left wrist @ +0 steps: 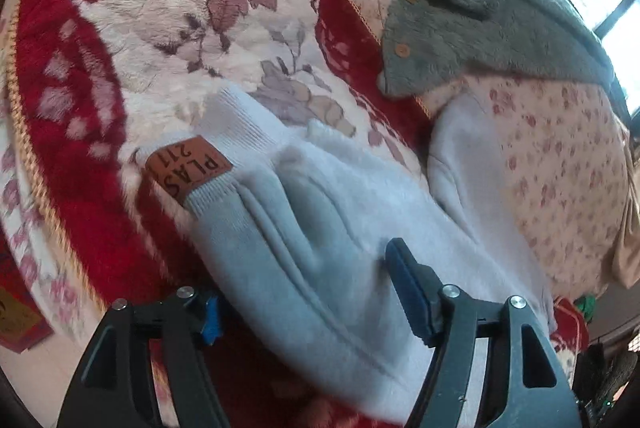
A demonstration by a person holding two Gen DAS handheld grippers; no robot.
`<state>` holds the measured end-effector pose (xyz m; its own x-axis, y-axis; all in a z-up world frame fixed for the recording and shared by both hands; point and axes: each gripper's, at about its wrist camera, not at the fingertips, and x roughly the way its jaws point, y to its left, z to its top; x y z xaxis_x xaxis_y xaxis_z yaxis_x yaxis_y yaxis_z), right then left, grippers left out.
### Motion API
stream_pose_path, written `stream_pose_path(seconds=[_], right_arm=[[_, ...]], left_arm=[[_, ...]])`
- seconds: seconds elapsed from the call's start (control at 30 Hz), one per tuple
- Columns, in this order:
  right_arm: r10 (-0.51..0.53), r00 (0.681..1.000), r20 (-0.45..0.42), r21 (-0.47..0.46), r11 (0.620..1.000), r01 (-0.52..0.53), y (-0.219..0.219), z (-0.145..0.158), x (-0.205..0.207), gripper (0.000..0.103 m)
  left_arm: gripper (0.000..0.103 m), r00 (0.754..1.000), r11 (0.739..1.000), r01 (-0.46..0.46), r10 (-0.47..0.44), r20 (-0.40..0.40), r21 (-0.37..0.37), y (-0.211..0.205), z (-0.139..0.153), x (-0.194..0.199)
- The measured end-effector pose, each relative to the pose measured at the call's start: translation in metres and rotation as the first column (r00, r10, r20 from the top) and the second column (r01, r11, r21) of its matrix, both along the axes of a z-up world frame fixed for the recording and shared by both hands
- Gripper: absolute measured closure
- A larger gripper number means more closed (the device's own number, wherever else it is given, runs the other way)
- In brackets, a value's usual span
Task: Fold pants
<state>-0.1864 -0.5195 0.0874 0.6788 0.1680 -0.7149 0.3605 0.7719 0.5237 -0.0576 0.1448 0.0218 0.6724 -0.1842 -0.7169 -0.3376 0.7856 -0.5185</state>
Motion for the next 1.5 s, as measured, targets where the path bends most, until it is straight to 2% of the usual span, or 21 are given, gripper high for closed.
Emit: stream_pose_path(seconds=[0.03, 0.07, 0.1, 0.2, 0.37, 0.43, 0.5, 0.57, 0.7, 0.8, 0.87, 0.93, 0.97, 1.07, 1.1, 1.17, 1.27, 1.33, 1.43, 1.5], right_arm=[[0.027, 1.000, -0.005, 0.004, 1.000, -0.027, 0.009, -0.002, 0.007, 0.028], [0.063, 0.998, -0.007, 0.010, 0.998, -0.063, 0.019, -0.004, 0.013, 0.028], [0.093, 0.996, -0.006, 0.014, 0.996, -0.093, 0.028, -0.005, 0.019, 0.028], [0.180, 0.984, 0.006, -0.009, 0.984, -0.180, 0.056, -0.006, 0.033, 0.028], [0.279, 0.960, -0.005, -0.104, 0.955, -0.278, 0.096, -0.004, 0.058, 0.028], [0.262, 0.965, -0.007, -0.135, 0.956, -0.260, 0.097, -0.001, 0.065, 0.028], [0.228, 0.974, 0.003, -0.125, 0.966, -0.225, 0.084, 0.001, 0.068, 0.027], [0.173, 0.985, 0.002, -0.138, 0.976, -0.171, 0.063, 0.002, 0.069, 0.019], [0.047, 0.998, -0.043, -0.181, 0.982, -0.054, 0.009, -0.003, 0.066, 0.014], [0.001, 0.999, -0.053, -0.149, 0.989, -0.009, -0.013, -0.008, 0.065, 0.014], [-0.008, 0.998, -0.062, -0.125, 0.992, 0.001, -0.024, -0.013, 0.069, 0.013], [-0.031, 0.996, -0.083, -0.144, 0.989, 0.019, -0.030, -0.016, 0.076, 0.012], [-0.037, 0.995, -0.093, -0.158, 0.987, 0.022, -0.031, -0.019, 0.079, 0.012], [-0.015, 0.994, -0.108, -0.162, 0.987, -0.002, -0.025, -0.024, 0.081, 0.012], [-0.001, 0.995, -0.096, -0.147, 0.989, -0.013, -0.020, -0.024, 0.080, 0.012], [0.047, 0.996, -0.077, -0.119, 0.991, -0.056, -0.010, -0.022, 0.080, 0.012], [0.121, 0.990, -0.070, -0.156, 0.979, -0.131, 0.011, -0.016, 0.090, 0.012], [0.182, 0.982, -0.053, -0.156, 0.970, -0.188, 0.031, -0.012, 0.101, 0.012], [0.321, 0.945, -0.059, -0.171, 0.929, -0.327, 0.074, -0.010, 0.120, 0.012], [0.391, 0.916, -0.094, -0.241, 0.883, -0.402, 0.106, -0.013, 0.130, 0.012]], left_arm=[[0.069, 1.000, 1.000, 0.003, -0.003, 0.008, 0.011, 0.003, 0.001, 0.005], [0.083, 1.000, 0.999, 0.013, -0.013, 0.011, 0.044, 0.004, 0.003, 0.010], [0.087, 0.999, 0.995, 0.041, -0.044, 0.021, 0.095, 0.002, 0.008, 0.015], [0.087, 0.991, 0.976, 0.097, -0.113, 0.071, 0.194, -0.005, 0.022, 0.019], [0.087, 0.995, 0.975, 0.099, -0.103, 0.008, 0.200, 0.003, 0.007, 0.016], [0.087, 0.995, 0.975, 0.097, -0.097, -0.007, 0.201, 0.005, 0.000, 0.010], [0.087, 0.996, 0.980, 0.089, -0.090, 0.000, 0.176, 0.009, 0.002, 0.006], [0.087, 0.995, 0.976, 0.097, -0.096, -0.011, 0.193, 0.008, 0.003, 0.005], [0.087, 0.995, 0.973, 0.098, -0.092, -0.040, 0.209, 0.006, 0.002, 0.006], [0.083, 0.995, 0.976, 0.088, -0.077, -0.059, 0.201, 0.007, 0.003, 0.005], [0.072, 0.995, 0.974, 0.082, -0.066, -0.081, 0.212, 0.007, 0.005, 0.003], [0.046, 0.995, 0.960, 0.060, -0.036, -0.092, 0.275, 0.007, 0.011, -0.001], [0.043, 0.997, 0.949, 0.045, -0.022, -0.077, 0.311, 0.007, 0.017, -0.006], [0.041, 0.999, 0.933, 0.026, -0.008, -0.052, 0.359, 0.006, 0.034, -0.017], [0.038, 0.999, 0.929, 0.013, 0.001, -0.037, 0.369, 0.006, 0.042, -0.021], [0.036, 1.000, 0.929, -0.001, 0.006, -0.012, 0.370, 0.004, 0.053, -0.023], [0.034, 1.000, 0.932, 0.002, -0.012, 0.025, 0.362, -0.009, 0.069, -0.020], [0.029, 0.998, 0.939, 0.026, -0.042, 0.041, 0.342, -0.024, 0.073, -0.014], [0.028, 0.992, 0.934, 0.105, -0.121, 0.027, 0.341, -0.053, 0.071, -0.002], [0.028, 0.985, 0.921, 0.161, -0.175, 0.007, 0.354, -0.075, 0.064, 0.004]])
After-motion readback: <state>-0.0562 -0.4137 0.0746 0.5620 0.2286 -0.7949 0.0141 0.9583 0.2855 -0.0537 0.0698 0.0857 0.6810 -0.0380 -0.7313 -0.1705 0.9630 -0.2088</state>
